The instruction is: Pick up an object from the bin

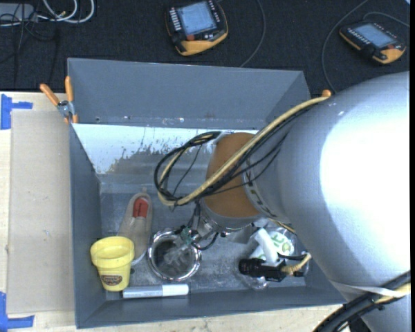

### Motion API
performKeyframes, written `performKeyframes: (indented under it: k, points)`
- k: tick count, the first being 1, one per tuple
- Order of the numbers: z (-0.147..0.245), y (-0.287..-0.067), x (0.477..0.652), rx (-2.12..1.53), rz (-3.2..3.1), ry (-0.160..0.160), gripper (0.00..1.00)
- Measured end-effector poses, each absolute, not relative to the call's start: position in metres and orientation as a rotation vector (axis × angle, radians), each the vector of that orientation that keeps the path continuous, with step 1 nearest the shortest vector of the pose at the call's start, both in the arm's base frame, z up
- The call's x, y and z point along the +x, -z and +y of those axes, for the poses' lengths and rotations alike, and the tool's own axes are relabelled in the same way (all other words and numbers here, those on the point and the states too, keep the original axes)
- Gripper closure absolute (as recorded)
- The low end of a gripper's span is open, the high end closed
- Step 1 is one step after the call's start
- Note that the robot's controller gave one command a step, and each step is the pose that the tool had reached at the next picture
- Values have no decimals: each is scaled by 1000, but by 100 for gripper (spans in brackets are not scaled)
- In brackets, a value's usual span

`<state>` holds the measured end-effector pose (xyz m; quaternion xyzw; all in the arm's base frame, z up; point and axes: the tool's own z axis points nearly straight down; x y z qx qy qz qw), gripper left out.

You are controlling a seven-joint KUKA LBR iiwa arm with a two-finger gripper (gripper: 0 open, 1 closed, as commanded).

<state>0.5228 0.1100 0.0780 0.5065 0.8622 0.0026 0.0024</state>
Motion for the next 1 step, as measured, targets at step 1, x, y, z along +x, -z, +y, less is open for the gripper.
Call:
performKeyframes:
  k: [1]
  points:
    - [111,-78,523,1588,2707,-9,0]
